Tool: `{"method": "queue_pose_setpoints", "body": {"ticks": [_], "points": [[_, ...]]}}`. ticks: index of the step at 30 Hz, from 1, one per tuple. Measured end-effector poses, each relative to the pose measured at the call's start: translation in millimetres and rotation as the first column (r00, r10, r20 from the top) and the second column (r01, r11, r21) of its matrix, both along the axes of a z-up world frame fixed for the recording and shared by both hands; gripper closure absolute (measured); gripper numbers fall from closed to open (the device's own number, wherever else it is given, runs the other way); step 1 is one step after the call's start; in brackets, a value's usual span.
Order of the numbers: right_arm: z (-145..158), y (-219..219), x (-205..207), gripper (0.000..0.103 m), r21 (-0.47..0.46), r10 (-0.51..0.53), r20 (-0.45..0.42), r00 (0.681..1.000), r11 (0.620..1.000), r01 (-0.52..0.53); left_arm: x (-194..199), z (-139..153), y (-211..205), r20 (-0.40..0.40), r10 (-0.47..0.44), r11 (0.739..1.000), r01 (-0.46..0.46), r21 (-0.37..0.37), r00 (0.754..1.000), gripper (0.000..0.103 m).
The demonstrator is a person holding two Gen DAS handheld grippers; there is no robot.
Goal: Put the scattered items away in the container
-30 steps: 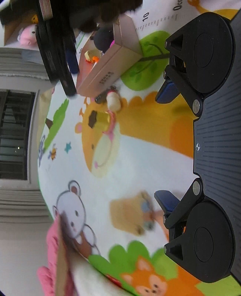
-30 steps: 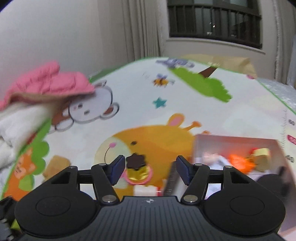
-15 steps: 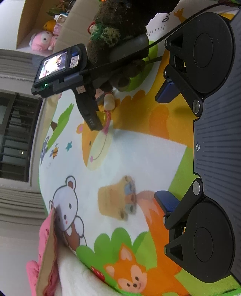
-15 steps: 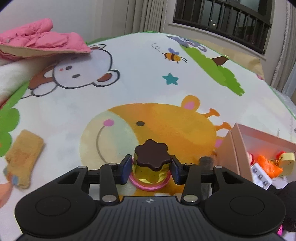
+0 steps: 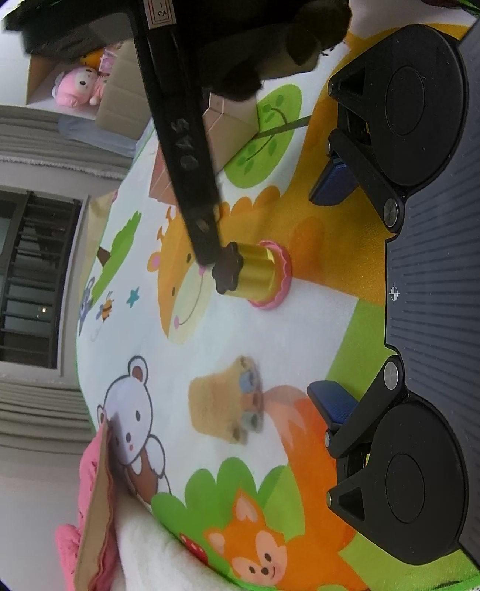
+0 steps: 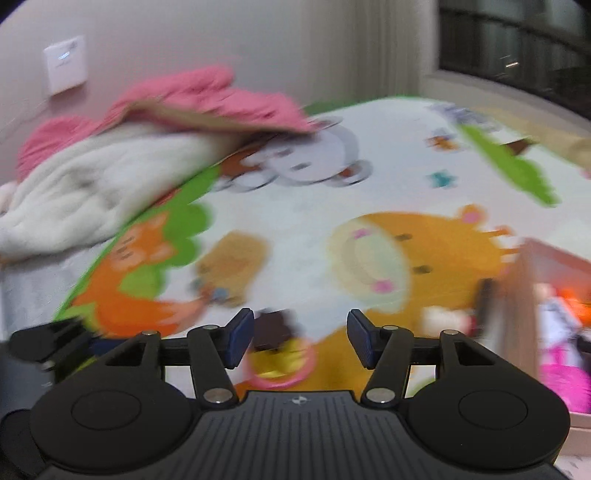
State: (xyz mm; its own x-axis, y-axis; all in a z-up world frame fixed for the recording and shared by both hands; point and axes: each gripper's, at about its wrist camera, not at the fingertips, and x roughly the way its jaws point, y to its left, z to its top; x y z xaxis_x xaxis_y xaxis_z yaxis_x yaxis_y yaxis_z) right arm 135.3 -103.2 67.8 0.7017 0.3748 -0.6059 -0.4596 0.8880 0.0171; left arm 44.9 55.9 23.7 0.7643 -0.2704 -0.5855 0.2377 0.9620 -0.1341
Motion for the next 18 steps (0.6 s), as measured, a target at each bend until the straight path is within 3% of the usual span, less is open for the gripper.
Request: {"method": "queue_pose_setpoints", "body": {"ticks": [4,9,11,13,18], "points": [[-19,-8,23,0.047,-0.14,-0.197,0.087,0.977,0.968,0.208,1,0,0,-0.002,0.0,1.0,0.0,-0.01,1.0,0.0],[-46,0,60,0.047,-0.245,-0.295,0.103,0.95,0.918,0.312,-2,1,2,0.0,-0.008,1.0,0.008,-0.025,1.0,0.0],[-54,1,70,0.047,-0.262,-0.319,0.1,0.943,0.905,0.334,-3,0,5,0.001,-0.008,1.0,0.008,-0.029,1.0,0.0],[-56,3,70,0.057,-0.262,-0.311,0.097,0.945,0.908,0.326,-4,0,8,-0.001,-0.002,0.999,0.002,-0.032,1.0,0.0],[-49,-4,38,0.057,-0.228,-0.253,0.064,0.965,0.938,0.26,0,-1,11,-0.008,0.018,0.999,-0.018,-0.037,1.0,0.0]]}}
